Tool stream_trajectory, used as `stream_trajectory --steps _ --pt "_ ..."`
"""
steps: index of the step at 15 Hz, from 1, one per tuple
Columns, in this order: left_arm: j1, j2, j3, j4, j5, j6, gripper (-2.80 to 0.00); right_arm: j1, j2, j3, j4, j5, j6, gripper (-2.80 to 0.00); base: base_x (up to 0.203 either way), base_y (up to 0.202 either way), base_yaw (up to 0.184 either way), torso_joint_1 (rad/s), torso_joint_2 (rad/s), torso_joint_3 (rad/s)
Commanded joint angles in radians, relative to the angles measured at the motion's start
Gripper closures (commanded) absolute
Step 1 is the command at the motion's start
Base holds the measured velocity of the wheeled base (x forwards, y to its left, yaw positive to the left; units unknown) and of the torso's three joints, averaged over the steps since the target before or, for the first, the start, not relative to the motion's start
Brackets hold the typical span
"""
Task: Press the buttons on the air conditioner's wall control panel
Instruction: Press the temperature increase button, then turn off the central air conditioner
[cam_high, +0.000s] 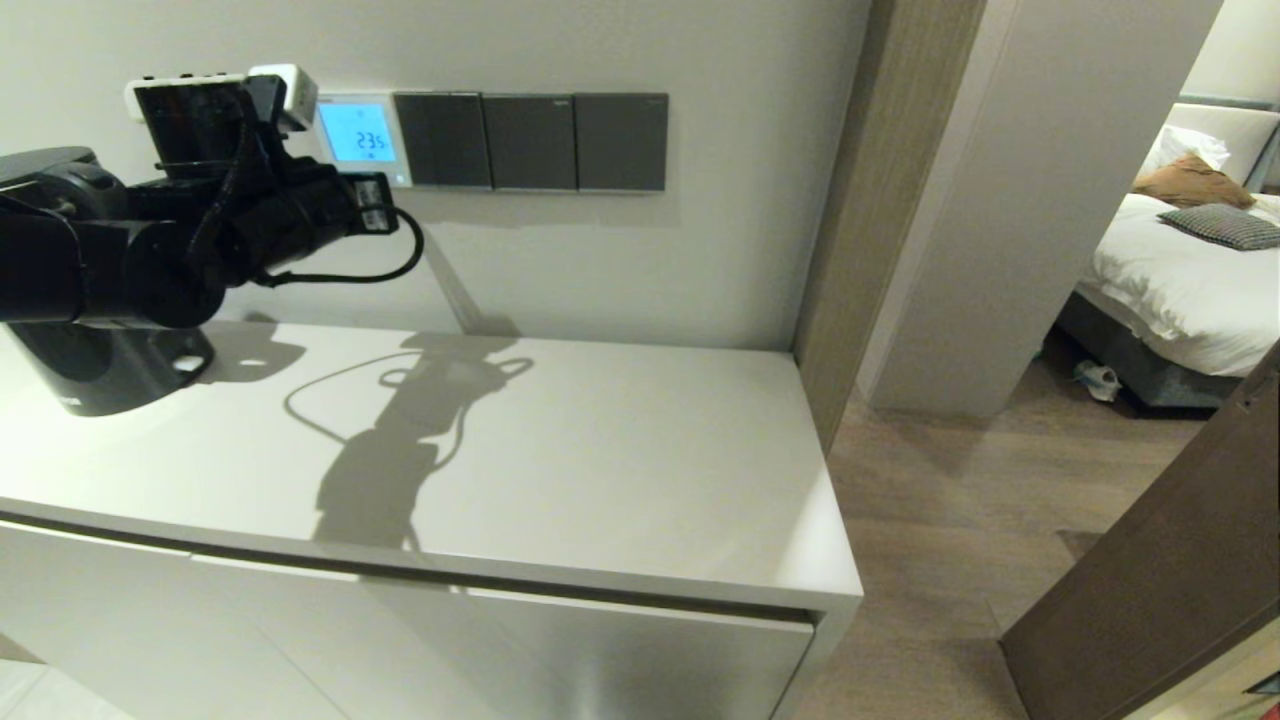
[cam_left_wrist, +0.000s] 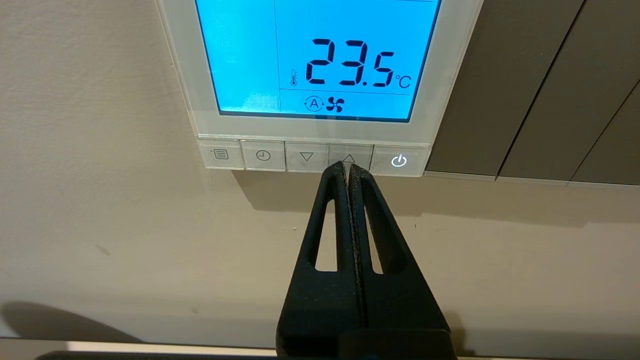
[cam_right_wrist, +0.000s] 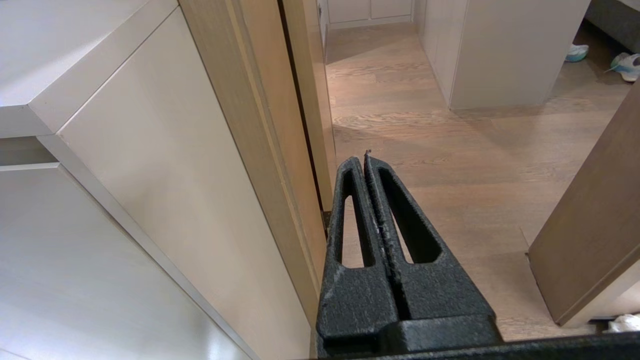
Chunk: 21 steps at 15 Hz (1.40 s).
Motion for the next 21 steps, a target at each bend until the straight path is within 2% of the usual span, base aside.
stream_trajectory --steps 1,8,11,21 --pt "0.000 0.003 0.000 -0.003 0.000 -0.001 0.00 0.000 0.001 0.002 0.000 0.000 0.000 0.00 0.000 0.000 0.000 0.000 0.00 0.000" --pt "0.000 -0.044 0.034 -0.005 0.000 -0.002 0.00 0.000 0.001 0.002 0.000 0.000 0.000 0.00 0.000 0.000 0.000 0.000 0.00 0.000" --pt "-0.001 -0.115 0.079 -0.005 0.000 -0.001 0.00 0.000 0.001 0.002 0.000 0.000 0.000 0.00 0.000 0.000 0.000 0.000 0.00 0.000" --pt "-0.012 -0.448 0.325 -0.004 0.000 0.002 0.00 0.000 0.001 0.002 0.000 0.000 0.000 0.00 0.000 0.000 0.000 0.000 0.00 0.000"
